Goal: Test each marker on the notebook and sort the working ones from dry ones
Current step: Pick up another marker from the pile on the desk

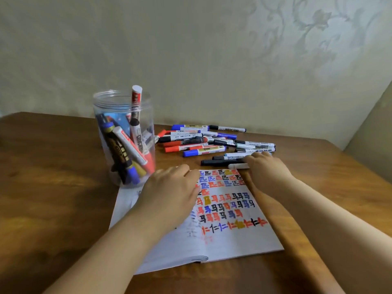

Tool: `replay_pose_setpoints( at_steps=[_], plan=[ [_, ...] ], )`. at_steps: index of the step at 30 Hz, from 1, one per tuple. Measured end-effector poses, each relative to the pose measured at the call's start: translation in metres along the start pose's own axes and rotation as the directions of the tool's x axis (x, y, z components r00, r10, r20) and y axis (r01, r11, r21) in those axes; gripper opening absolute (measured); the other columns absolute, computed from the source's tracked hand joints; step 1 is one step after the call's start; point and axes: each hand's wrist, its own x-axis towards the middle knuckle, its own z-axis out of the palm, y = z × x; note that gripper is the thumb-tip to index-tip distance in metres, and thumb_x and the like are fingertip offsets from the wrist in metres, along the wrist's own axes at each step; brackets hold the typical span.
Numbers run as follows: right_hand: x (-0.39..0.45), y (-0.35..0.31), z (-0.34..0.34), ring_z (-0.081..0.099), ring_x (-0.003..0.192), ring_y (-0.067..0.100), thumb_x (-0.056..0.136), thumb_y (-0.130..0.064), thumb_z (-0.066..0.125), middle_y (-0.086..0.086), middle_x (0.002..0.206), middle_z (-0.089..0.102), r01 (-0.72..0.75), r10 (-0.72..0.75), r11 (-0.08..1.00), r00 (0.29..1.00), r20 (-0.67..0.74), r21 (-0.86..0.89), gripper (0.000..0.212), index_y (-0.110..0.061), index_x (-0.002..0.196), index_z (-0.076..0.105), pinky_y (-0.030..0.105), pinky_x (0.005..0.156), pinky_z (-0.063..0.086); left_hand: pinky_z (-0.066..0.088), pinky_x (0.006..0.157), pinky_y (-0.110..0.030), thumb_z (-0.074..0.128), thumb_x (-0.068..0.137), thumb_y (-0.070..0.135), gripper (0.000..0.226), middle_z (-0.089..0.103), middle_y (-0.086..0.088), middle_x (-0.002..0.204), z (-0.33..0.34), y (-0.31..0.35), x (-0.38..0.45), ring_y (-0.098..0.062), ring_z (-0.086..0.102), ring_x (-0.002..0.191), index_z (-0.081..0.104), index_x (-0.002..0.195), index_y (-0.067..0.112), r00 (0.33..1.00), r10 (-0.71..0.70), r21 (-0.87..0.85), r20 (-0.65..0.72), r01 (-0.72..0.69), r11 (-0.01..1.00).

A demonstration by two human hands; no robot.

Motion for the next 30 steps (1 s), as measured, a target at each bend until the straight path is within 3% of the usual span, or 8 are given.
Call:
replay_pose_setpoints(
  at_steps=[9, 12, 16, 19, 24, 27, 29, 30],
  plan=[
    [0.003, -0.007, 0.0, 0.047, 0.111, 0.023, 0.094, -0.018, 0.046, 0.003, 0.121, 0.052, 0.048, -0.049, 0.989, 0.999, 0.0, -0.143, 0.029, -0.017, 0.122, 0.049, 0.031, 0.091, 0.037, 0.047, 0.046, -0.027, 0.034, 0.078, 0.036, 0.032, 0.06, 0.006, 0.068, -0.007, -0.006, -0.005, -0.013, 0.059, 0.057, 0.063, 0.076, 0.023, 1.0, -0.015, -0.019, -0.01, 0.015, 1.0],
    [-0.012, -0.008, -0.008, 0.05, 0.105, 0.025, 0.094, -0.016, 0.044, 0.003, 0.119, 0.049, 0.059, -0.068, 0.994, 0.992, -0.11, -0.087, 0.031, -0.018, 0.124, 0.046, 0.031, 0.087, 0.034, 0.049, 0.045, -0.027, 0.039, 0.078, 0.034, 0.028, 0.06, 0.006, 0.071, -0.009, -0.004, -0.007, -0.013, 0.06, 0.058, 0.064, 0.079, 0.021, 1.0, -0.021, -0.032, -0.022, 0.02, 0.999],
    [-0.037, -0.024, -0.016, 0.059, 0.086, 0.027, 0.081, -0.002, 0.065, 0.004, 0.104, 0.055, 0.266, -0.235, 0.963, 0.913, -0.335, 0.05, 0.036, -0.018, 0.113, 0.058, 0.032, 0.072, 0.038, 0.053, 0.052, -0.035, 0.066, 0.077, 0.021, 0.013, 0.062, 0.0, 0.081, -0.013, 0.0, -0.009, -0.019, 0.061, 0.07, 0.064, 0.088, 0.014, 0.996, -0.022, -0.137, -0.086, 0.01, 0.991],
    [-0.056, -0.043, -0.018, 0.061, 0.076, 0.022, 0.064, 0.0, 0.08, 0.0, 0.094, 0.059, 0.352, -0.294, 0.932, 0.875, -0.385, 0.087, 0.047, -0.021, 0.102, 0.064, 0.032, 0.065, 0.046, 0.053, 0.059, -0.032, 0.08, 0.066, 0.021, 0.03, 0.063, 0.001, 0.087, -0.014, 0.004, -0.01, -0.019, 0.062, 0.076, 0.066, 0.092, 0.013, 0.997, -0.016, -0.174, -0.078, 0.002, 0.985],
    [-0.072, -0.059, -0.002, 0.059, 0.08, 0.019, 0.058, -0.006, 0.086, -0.001, 0.093, 0.06, 0.442, -0.326, 0.89, 0.786, -0.525, 0.11, 0.05, -0.022, 0.1, 0.066, 0.033, 0.068, 0.049, 0.05, 0.053, -0.033, 0.079, 0.062, 0.017, 0.017, 0.063, 0.003, 0.068, -0.004, 0.003, -0.01, -0.02, 0.06, 0.065, 0.068, 0.075, 0.017, 0.993, 0.095, -0.136, -0.067, -0.103, 0.985],
    [-0.072, -0.05, 0.002, 0.06, 0.085, 0.019, 0.075, -0.022, 0.078, -0.002, 0.096, 0.064, 0.412, -0.256, 0.903, 0.74, -0.622, 0.119, 0.03, -0.021, 0.103, 0.068, 0.036, 0.076, 0.049, 0.045, 0.054, -0.029, 0.078, 0.064, 0.016, 0.013, 0.063, 0.006, 0.067, 0.0, -0.004, -0.008, -0.017, 0.058, 0.064, 0.068, 0.073, 0.019, 0.993, 0.08, -0.148, -0.087, -0.093, 0.985],
    [-0.072, -0.037, -0.001, 0.062, 0.089, 0.018, 0.084, -0.032, 0.067, -0.004, 0.1, 0.065, 0.278, -0.078, 0.923, 0.814, -0.576, 0.267, 0.028, -0.023, 0.11, 0.065, 0.036, 0.079, 0.048, 0.043, 0.061, -0.026, 0.073, 0.068, 0.016, 0.011, 0.064, 0.005, 0.071, 0.0, -0.007, -0.007, -0.018, 0.058, 0.065, 0.068, 0.077, 0.017, 0.992, 0.04, -0.179, -0.119, -0.062, 0.982],
    [-0.074, -0.03, -0.004, 0.061, 0.091, 0.014, 0.086, -0.034, 0.065, -0.008, 0.101, 0.064, 0.197, 0.045, 0.874, 0.878, -0.477, 0.445, 0.029, -0.025, 0.113, 0.063, 0.029, 0.08, 0.049, 0.041, 0.064, -0.025, 0.067, 0.071, 0.018, 0.009, 0.065, 0.005, 0.073, 0.0, -0.009, -0.006, -0.018, 0.059, 0.065, 0.068, 0.079, 0.016, 0.99, 0.014, -0.198, -0.139, -0.041, 0.979]
  ],
)
